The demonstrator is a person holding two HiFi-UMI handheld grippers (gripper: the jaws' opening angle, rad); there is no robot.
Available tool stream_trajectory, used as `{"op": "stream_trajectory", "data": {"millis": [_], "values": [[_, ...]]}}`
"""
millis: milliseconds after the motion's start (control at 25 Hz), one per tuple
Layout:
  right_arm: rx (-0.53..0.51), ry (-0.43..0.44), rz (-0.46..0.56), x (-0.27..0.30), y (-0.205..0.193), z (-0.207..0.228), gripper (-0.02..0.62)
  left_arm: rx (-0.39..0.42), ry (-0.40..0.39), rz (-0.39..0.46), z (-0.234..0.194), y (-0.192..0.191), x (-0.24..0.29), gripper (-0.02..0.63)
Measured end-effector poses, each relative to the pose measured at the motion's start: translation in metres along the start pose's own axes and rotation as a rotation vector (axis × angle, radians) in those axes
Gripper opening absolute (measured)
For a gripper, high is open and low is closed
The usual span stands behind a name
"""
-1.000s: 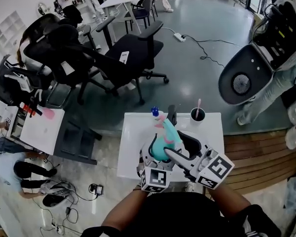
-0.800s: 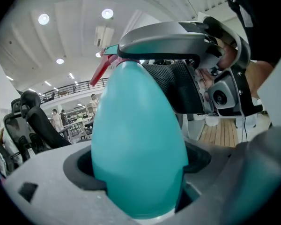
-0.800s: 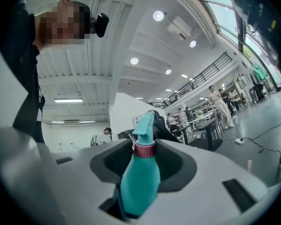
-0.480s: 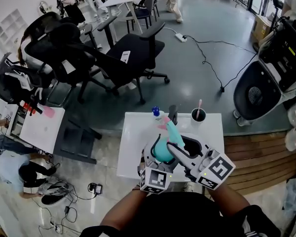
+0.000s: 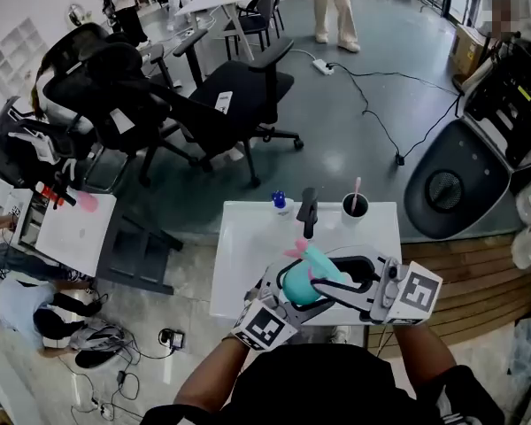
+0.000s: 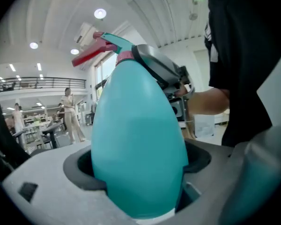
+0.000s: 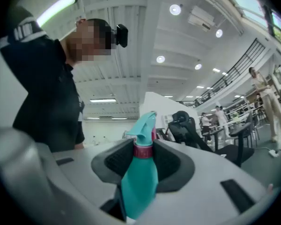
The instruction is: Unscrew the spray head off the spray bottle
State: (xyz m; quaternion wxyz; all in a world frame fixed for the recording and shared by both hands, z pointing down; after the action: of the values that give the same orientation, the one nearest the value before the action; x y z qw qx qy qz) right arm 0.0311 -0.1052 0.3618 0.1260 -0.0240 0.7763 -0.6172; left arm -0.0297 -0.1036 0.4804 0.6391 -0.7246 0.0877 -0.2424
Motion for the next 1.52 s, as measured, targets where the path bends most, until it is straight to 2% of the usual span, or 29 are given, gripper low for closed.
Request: {"op": "stream_trajectory", "data": {"millis": [80, 200, 280, 320, 360, 440, 520, 600, 720, 880, 1080, 1520], "values": [[0.020, 0.104, 0.014, -0.004, 0.006, -0.010, 0.135, 0.028, -0.107, -0.002, 0.012, 0.001, -0.003, 0.471], [0.039, 0.235, 0.035, -0.010, 0.008, -0.020, 0.135, 0.029, -0.274, 0.011, 0.032, 0.006, -0.005, 0.471], [0.062, 0.293, 0.055, -0.012, 0.009, -0.023, 0.135, 0.017, -0.345, 0.018, 0.041, 0.008, -0.005, 0.471], [0.070, 0.299, 0.063, -0.011, 0.009, -0.024, 0.137, 0.009, -0.353, 0.020, 0.042, 0.008, -0.005, 0.471], [0.074, 0.287, 0.067, -0.011, 0.008, -0.023, 0.139, 0.001, -0.339, 0.021, 0.040, 0.007, -0.005, 0.471], [0.079, 0.226, 0.061, -0.009, 0.003, -0.021, 0.147, -0.021, -0.255, 0.017, 0.030, 0.004, -0.002, 0.471], [0.080, 0.130, 0.048, -0.009, -0.005, -0.017, 0.210, -0.049, -0.132, 0.010, 0.015, 0.000, 0.000, 0.471], [0.077, 0.006, 0.046, -0.013, -0.015, -0.009, 0.229, -0.083, 0.000, 0.003, -0.001, -0.005, 0.001, 0.471], [0.124, -0.148, 0.035, -0.017, -0.026, 0.002, 0.228, -0.140, 0.183, -0.002, -0.024, -0.011, -0.003, 0.471], [0.153, -0.233, -0.024, -0.013, -0.032, 0.005, 0.179, -0.160, 0.342, -0.016, -0.042, -0.016, -0.009, 0.471], [0.140, -0.276, -0.073, -0.003, -0.032, 0.003, 0.155, -0.155, 0.418, -0.044, -0.040, -0.029, -0.006, 0.471], [0.133, -0.306, -0.116, 0.009, -0.032, 0.004, 0.153, -0.137, 0.421, -0.051, -0.033, -0.027, -0.001, 0.471]]}}
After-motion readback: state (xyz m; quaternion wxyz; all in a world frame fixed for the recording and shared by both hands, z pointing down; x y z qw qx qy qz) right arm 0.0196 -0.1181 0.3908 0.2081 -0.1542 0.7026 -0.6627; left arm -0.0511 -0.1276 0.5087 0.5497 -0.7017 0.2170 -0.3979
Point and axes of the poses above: the fingertips, and each gripper's own axes: x forward along the fingers, z to its right, y out of its top, the point moved 5 cm from there along -x, backward along the fingers, and after that the axes turned 15 degrees about -x, right-handed, at the moved point
